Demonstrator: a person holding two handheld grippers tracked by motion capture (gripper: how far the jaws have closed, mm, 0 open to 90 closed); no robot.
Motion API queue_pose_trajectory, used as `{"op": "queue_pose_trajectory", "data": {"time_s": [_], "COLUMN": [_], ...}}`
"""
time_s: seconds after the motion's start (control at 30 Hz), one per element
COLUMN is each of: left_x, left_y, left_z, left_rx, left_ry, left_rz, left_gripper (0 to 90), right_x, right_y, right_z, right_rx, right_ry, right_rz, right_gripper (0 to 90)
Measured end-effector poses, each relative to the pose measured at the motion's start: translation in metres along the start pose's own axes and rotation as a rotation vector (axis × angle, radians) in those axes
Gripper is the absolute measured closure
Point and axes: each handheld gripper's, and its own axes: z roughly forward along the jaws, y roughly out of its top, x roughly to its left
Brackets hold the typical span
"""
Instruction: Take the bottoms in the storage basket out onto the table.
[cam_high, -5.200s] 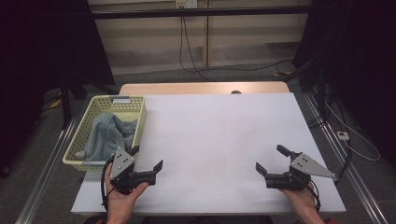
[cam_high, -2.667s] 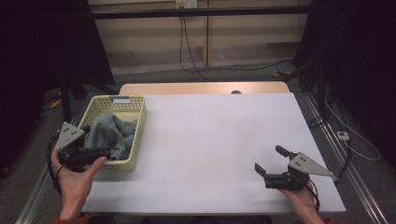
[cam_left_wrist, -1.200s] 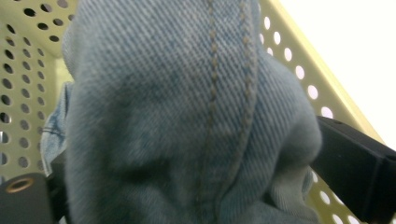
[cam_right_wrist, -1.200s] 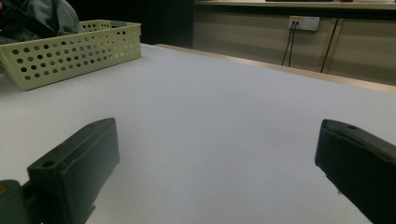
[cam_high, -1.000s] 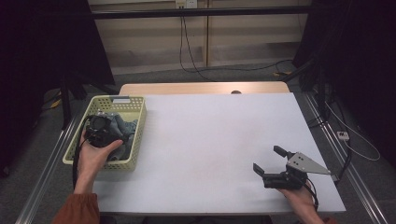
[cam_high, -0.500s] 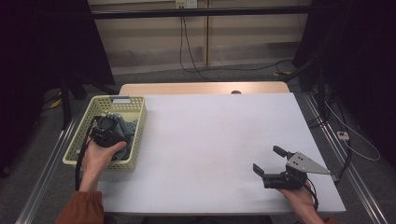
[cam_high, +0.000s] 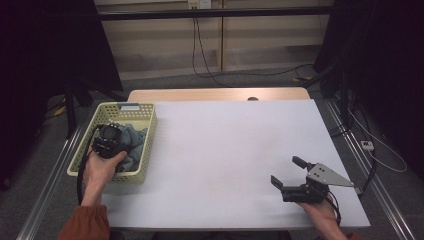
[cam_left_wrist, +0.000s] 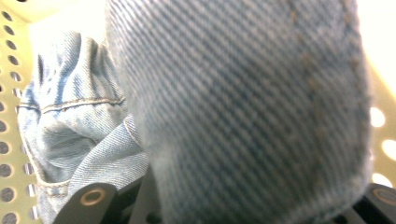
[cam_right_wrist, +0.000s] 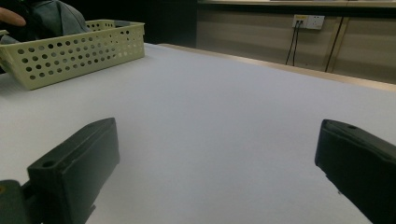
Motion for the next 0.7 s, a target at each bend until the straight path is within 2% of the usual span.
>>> {"op": "queue_pose_trajectory", "data": {"time_s": [0.17,0.23,0.4,0.7], "left_x": [0.005,0.006,0.013,0.018], "left_y": [-0.002,-0.004,-0.008,-0.016], "left_z": [-0.008,-0.01,-0.02,-0.034], "left_rx": [-0.048,-0.084,-0.154,-0.272], "left_ry": [-0.003,0.0,-0.007,0.034], "left_rz": [-0.029,-0.061,-0.085,-0.098], "left_gripper": [74.7,74.7,74.6,74.5], "right_x": [0.0,0.0,0.0,0.0], "right_y": [0.0,0.0,0.0,0.0], "right_z": [0.0,0.0,0.0,0.0], "right_rx": [0.0,0.0,0.0,-0.002], "right_ry": [0.005,0.004,0.002,0.002], "right_rz": [-0.001,-0.001,0.001,0.003], "right_gripper": [0.0,0.0,0.0,0.0]}}
